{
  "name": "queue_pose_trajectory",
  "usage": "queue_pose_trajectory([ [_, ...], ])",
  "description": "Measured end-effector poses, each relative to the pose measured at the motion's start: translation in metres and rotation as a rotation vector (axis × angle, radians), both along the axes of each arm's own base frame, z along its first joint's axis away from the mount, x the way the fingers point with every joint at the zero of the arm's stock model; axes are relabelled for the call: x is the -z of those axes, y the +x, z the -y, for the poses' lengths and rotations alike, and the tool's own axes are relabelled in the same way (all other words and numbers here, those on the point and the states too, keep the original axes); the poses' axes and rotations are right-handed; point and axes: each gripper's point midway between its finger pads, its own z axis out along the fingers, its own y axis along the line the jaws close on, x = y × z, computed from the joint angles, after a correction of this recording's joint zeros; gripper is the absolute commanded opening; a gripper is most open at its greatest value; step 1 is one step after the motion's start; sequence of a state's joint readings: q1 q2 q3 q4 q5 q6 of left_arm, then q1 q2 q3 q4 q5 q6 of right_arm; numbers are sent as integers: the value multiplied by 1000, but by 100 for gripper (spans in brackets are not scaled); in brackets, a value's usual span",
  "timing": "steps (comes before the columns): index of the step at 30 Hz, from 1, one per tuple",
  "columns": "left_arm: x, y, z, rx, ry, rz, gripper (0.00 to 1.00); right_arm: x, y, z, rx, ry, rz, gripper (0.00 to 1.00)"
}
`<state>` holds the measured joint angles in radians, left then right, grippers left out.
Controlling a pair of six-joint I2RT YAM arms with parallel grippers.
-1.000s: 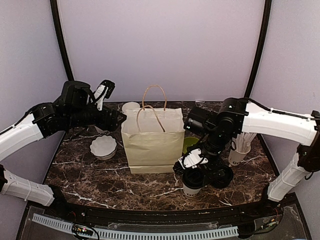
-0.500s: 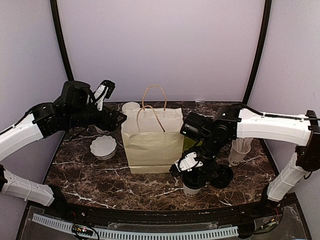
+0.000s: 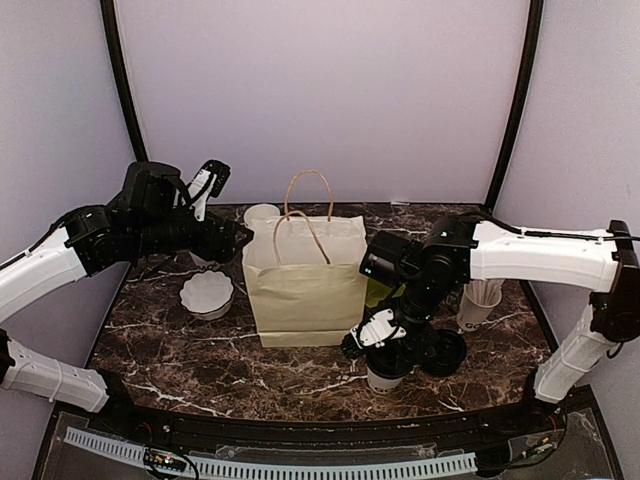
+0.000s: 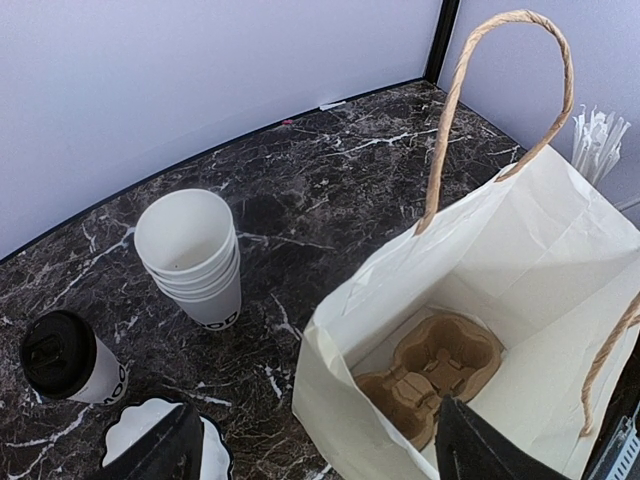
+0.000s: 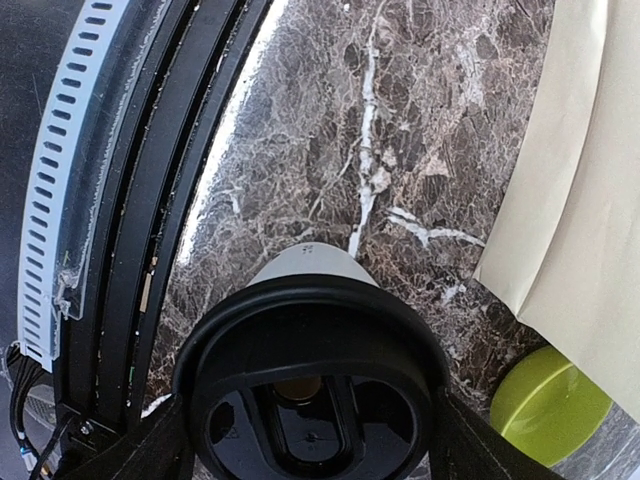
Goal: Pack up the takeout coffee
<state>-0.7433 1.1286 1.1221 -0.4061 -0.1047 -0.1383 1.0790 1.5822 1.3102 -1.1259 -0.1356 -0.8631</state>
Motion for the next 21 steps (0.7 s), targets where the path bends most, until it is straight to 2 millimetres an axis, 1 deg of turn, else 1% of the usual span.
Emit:
queue_pose_trajectory([
  [5,0,2,2,2,7,0,83,0,0,0,7,3,1,64],
  [9,-11,7,5,7,12,17,83,-3,-1,1,11,-3,-4,59],
  [12,-27,10,7,8,7,49,83,-12,-1,0,12,3,-3,57],
  [16,-47,12,6,10,9,88,83,-31,0,-3,17,37,10,55],
  [19,-60,16,7,8,20,111,84,-46,2,1,30,63,22,54],
  [21,-71,20,9,6,24,133,85,-53,7,6,49,73,30,54],
])
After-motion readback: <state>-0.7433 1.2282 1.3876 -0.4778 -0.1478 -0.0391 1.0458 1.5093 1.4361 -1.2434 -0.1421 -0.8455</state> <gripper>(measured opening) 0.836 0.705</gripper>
